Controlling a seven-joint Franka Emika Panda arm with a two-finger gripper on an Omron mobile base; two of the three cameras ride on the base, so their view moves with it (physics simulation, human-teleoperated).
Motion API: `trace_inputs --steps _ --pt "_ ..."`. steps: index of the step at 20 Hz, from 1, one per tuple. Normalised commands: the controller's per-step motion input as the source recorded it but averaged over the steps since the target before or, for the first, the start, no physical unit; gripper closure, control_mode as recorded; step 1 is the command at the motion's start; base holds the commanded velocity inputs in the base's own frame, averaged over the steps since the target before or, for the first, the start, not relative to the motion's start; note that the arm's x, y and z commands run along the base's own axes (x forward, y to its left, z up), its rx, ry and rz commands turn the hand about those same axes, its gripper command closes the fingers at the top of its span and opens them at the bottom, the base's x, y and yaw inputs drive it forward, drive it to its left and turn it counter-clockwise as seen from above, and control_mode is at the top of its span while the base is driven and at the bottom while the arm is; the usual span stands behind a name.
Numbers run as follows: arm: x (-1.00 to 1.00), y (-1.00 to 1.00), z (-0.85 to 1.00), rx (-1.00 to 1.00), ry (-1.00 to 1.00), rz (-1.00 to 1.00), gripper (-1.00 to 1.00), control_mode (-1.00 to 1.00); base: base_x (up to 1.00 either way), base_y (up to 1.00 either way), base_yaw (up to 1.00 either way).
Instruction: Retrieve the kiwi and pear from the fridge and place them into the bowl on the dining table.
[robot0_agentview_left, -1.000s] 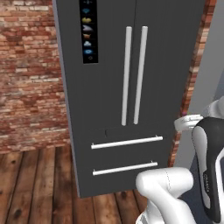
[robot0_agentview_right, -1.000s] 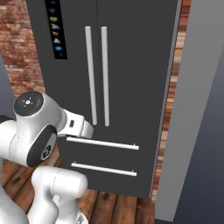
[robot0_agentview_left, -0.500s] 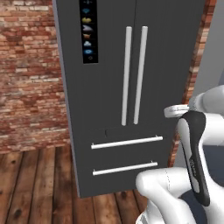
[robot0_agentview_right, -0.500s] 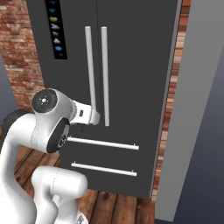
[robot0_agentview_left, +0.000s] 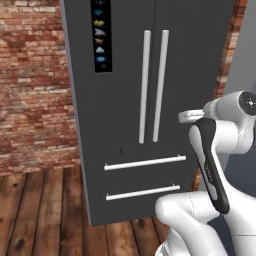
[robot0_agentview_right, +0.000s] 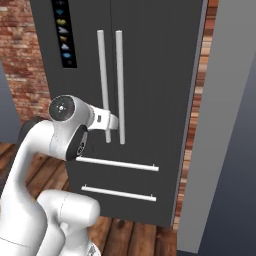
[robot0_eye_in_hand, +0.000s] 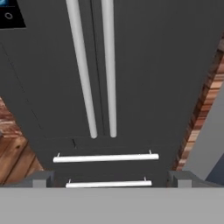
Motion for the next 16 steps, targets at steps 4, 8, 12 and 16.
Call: trace_inputs --steps 4,8,12,16 --pt "0.56 -0.05 0.28 0.0 0.0 0.0 -1.0 -1.0 0.0 0.0 0.0" --pt "0.47 -0.01 0.2 0.0 0.0 -0.01 -1.0 -1.0 0.0 0.0 0.0" --pt "0.41 -0.08 0.04 0.0 0.0 -0.01 -1.0 -1.0 0.0 0.0 0.0" --pt "0.36 0.0 -0.01 0.0 -0.1 0.0 -1.0 -1.0 0.0 0.0 0.0"
